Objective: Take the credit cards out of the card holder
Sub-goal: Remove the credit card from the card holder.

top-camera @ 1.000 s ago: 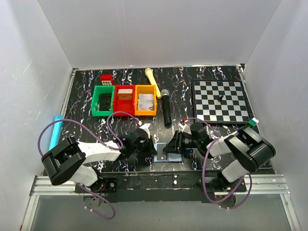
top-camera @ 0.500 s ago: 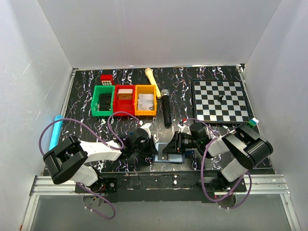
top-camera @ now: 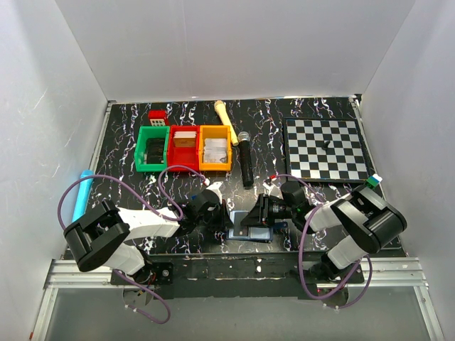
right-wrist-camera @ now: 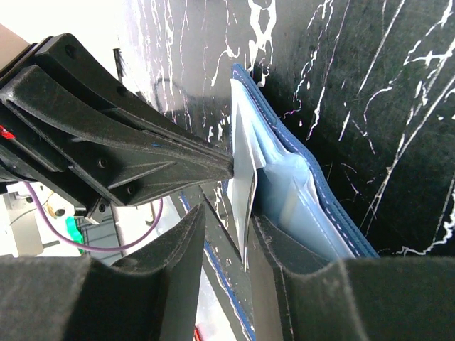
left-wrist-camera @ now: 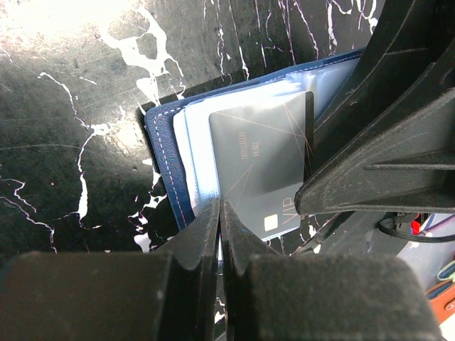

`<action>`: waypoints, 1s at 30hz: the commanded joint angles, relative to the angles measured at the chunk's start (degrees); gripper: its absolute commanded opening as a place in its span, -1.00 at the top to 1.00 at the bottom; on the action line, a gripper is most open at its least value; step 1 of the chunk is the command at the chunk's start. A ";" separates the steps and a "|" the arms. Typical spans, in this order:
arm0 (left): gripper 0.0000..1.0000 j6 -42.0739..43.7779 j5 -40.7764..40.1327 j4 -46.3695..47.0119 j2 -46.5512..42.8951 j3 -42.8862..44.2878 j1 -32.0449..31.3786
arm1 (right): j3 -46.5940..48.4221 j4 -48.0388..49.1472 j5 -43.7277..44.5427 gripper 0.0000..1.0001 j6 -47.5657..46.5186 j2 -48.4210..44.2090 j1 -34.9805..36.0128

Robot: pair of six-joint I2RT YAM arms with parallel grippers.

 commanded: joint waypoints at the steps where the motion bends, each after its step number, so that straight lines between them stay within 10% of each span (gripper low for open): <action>1: 1.00 0.33 -3.04 -6.08 1.37 -1.07 -0.37 | -0.39 -0.02 -0.41 0.27 -1.09 -2.28 -0.21; 30: 1.00 3.76 4.42 -3.09 6.10 2.00 -0.89 | 1.19 -5.73 -0.14 0.15 -3.20 -5.81 -0.39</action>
